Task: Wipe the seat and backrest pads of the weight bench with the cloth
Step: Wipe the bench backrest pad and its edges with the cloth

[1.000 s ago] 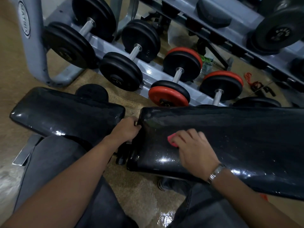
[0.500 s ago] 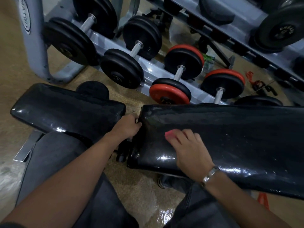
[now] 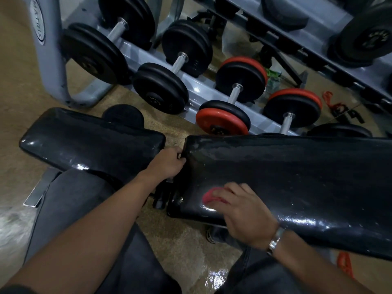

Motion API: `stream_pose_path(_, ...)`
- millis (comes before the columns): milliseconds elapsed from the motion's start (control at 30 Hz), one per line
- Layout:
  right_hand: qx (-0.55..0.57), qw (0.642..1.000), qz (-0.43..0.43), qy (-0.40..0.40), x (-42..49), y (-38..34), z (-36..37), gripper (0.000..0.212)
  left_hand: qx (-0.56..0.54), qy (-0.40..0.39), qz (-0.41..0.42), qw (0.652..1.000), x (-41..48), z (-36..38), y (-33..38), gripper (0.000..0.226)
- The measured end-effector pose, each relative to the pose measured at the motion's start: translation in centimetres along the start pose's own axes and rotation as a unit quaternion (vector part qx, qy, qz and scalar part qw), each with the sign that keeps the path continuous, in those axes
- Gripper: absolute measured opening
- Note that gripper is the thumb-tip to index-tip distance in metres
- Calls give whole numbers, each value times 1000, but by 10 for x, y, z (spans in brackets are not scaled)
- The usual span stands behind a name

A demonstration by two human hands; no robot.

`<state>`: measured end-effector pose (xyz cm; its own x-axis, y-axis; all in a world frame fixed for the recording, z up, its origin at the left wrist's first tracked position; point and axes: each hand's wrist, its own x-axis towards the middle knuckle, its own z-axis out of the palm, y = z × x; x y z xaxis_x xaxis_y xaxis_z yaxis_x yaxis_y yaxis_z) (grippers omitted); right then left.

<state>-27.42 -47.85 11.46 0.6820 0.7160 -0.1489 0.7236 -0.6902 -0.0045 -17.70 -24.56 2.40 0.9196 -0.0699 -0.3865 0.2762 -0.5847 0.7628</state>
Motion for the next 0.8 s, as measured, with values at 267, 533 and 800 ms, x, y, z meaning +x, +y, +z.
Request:
stream_pose_path(267, -30, 998, 53, 6, 10, -4, 6, 50, 79, 0, 45, 996, 5, -27, -8, 26)
stream_pose_path(533, -55, 996, 71, 1, 7, 24, -15, 37, 426, 94, 68, 897, 24, -83, -64, 50)
stream_pose_path(800, -29, 998, -57, -13, -4, 11, -3, 44, 452, 86, 99, 882, 10, -60, -97, 64)
